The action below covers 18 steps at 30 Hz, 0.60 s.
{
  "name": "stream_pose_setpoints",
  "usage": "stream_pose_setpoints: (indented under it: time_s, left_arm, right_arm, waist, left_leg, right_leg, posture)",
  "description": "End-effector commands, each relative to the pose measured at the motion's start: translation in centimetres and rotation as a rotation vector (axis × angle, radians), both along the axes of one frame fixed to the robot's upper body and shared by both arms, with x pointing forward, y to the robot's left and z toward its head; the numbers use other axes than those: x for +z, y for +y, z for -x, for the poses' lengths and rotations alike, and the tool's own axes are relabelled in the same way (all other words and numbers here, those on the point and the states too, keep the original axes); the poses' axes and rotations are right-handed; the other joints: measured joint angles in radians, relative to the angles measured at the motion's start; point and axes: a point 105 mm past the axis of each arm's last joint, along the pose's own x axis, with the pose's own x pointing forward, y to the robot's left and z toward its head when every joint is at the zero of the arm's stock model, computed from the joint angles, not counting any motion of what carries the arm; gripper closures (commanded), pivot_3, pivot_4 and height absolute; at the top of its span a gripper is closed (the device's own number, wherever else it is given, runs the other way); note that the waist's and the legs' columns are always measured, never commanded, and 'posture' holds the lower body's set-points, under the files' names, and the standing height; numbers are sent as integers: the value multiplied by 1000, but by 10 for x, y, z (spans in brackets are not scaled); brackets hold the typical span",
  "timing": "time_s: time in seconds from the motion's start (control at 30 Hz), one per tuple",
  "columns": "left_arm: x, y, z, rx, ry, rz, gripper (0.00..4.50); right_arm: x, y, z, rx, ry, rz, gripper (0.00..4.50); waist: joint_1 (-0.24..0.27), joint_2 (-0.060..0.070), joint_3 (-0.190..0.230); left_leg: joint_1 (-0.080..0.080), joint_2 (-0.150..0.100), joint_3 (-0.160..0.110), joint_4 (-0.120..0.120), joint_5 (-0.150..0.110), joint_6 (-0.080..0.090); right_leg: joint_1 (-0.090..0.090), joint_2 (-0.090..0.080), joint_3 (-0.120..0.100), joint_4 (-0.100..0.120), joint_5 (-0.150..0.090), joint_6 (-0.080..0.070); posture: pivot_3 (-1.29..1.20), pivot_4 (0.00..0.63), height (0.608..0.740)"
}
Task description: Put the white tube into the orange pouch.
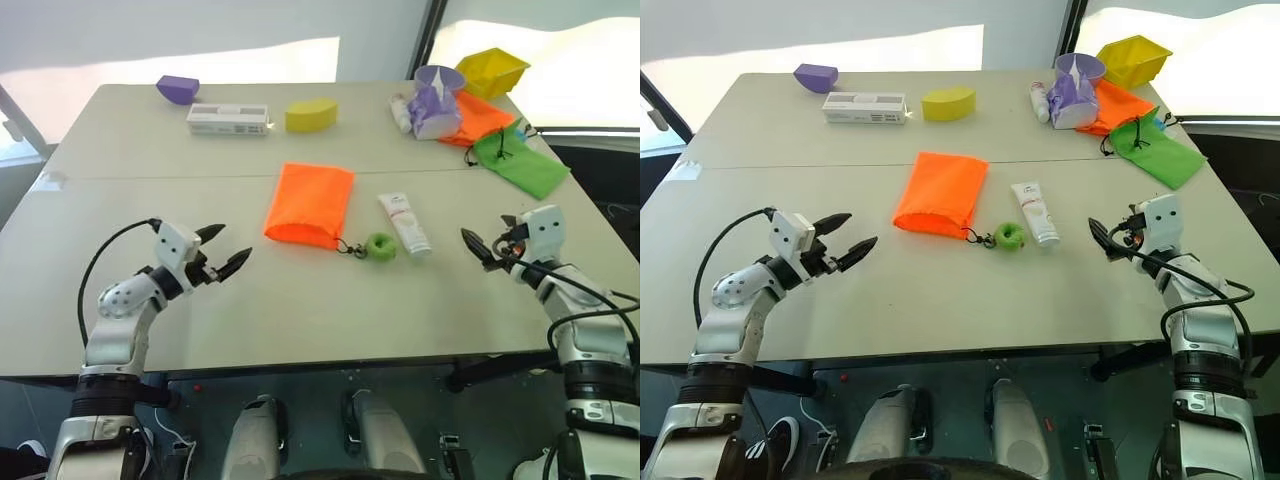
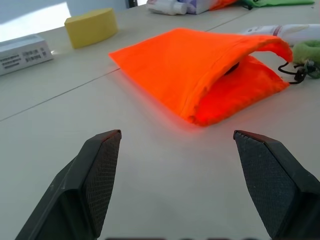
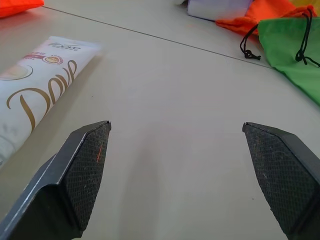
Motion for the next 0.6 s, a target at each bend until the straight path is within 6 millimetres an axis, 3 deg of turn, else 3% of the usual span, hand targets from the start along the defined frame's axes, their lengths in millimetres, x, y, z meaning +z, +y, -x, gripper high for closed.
stream_pose_setpoints:
  time_s: [0.03,0.47,0.6]
  left_arm:
    - [14,1,-1,-15,-70,-6,627]
    - [18,-1,9,-49,-127,9,627]
    - [20,-2,10,-55,-140,12,627]
  right_arm:
    - [20,-7,-2,-6,-55,23,91]
    - [15,-2,2,26,-58,27,91]
    - [16,8,3,73,-67,8,91]
  waist:
    - [-1,0,0]
    - [-1,0,0]
    - [0,0,0]
  left_leg:
    - [0,0,0,0,0,0]
    - [0,0,0,0,0,0]
    - [0,0,0,0,0,0]
  right_leg:
    - [0,0,0,0,0,0]
    - [0,0,0,0,0,0]
    - [0,0,0,0,0,0]
  posture:
    - [0,150,740]
    - [0,150,740]
    - [0,150,740]
